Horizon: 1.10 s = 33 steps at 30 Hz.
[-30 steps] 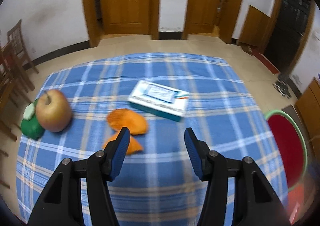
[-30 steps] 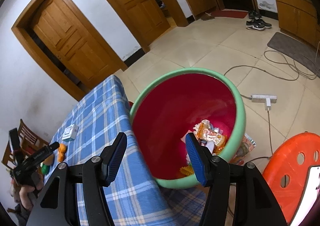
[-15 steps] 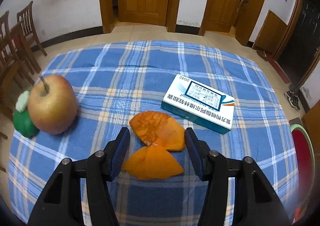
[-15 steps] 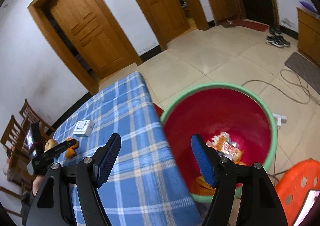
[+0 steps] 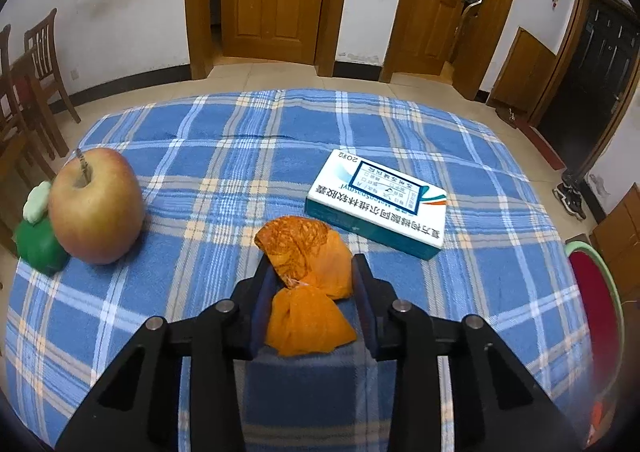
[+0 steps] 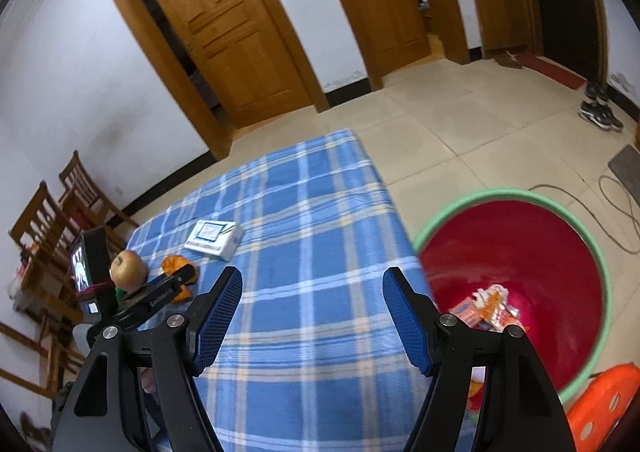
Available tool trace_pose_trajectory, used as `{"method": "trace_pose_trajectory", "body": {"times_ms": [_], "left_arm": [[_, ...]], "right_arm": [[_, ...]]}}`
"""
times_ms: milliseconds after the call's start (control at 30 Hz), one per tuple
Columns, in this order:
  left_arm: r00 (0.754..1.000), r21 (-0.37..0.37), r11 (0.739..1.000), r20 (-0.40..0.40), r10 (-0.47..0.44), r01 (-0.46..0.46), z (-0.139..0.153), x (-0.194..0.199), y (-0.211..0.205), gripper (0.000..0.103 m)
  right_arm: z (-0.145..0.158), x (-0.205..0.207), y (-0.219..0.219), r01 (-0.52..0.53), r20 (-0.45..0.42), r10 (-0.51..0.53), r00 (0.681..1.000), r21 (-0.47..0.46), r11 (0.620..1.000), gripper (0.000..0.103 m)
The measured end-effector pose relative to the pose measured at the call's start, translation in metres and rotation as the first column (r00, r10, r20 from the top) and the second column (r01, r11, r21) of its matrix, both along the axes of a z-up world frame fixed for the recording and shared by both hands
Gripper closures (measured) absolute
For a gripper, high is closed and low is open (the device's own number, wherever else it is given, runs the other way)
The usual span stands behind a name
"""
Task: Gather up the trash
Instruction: 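Grasp the white-and-teal box with the right tool while the left tool holds the orange peel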
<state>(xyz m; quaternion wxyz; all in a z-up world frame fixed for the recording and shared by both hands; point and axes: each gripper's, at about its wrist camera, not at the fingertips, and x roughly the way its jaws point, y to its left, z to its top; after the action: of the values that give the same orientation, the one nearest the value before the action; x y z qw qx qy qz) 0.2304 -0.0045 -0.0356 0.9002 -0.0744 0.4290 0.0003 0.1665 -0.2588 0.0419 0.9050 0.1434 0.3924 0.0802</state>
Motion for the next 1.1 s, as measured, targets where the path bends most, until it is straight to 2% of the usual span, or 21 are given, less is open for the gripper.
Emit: {"method": "trace_pose_trajectory", "body": {"times_ms": [133, 267, 533, 667, 833, 933, 1100], "left_arm": [[0.999, -0.028, 0.999, 0.034, 0.023, -0.022, 0.013, -0.021, 0.012, 0.065], [0.996, 0.01, 0.997, 0.044, 0.08, -0.08, 0.015, -0.034, 0.025, 0.065], [0.983, -0.008, 0.986, 0.071, 0.167, -0.167, 0.008, -0.039, 0.051, 0.065], [0.98, 0.002, 0.983, 0.078, 0.183, -0.184, 0.008, -0.042, 0.054, 0.065], [0.976, -0.03, 0.978, 0.066, 0.209, -0.208, 0.007, -0.044, 0.063, 0.065], [0.972, -0.038, 0.974, 0.067, 0.224, -0.222, 0.006, -0.045, 0.067, 0.065], [0.973, -0.061, 0.974, 0.065, 0.222, -0.218, 0.007, -0.046, 0.069, 0.065]], "right_arm": [[-0.001, 0.015, 0.021, -0.055, -0.004, 0.055, 0.998, -0.021, 0.998, 0.029], [-0.006, 0.032, 0.043, -0.123, -0.024, 0.122, 0.992, -0.038, 0.992, 0.029], [-0.03, 0.071, 0.095, -0.277, -0.087, 0.27, 0.959, -0.078, 0.958, 0.029], [-0.043, 0.091, 0.115, -0.322, -0.116, 0.309, 0.944, -0.123, 0.939, 0.028], [-0.054, 0.11, 0.133, -0.362, -0.135, 0.342, 0.93, -0.163, 0.918, 0.025], [-0.06, 0.121, 0.147, -0.402, -0.147, 0.378, 0.914, -0.201, 0.893, 0.021], [-0.067, 0.137, 0.173, -0.448, -0.148, 0.424, 0.894, -0.318, 0.835, 0.021]]}}
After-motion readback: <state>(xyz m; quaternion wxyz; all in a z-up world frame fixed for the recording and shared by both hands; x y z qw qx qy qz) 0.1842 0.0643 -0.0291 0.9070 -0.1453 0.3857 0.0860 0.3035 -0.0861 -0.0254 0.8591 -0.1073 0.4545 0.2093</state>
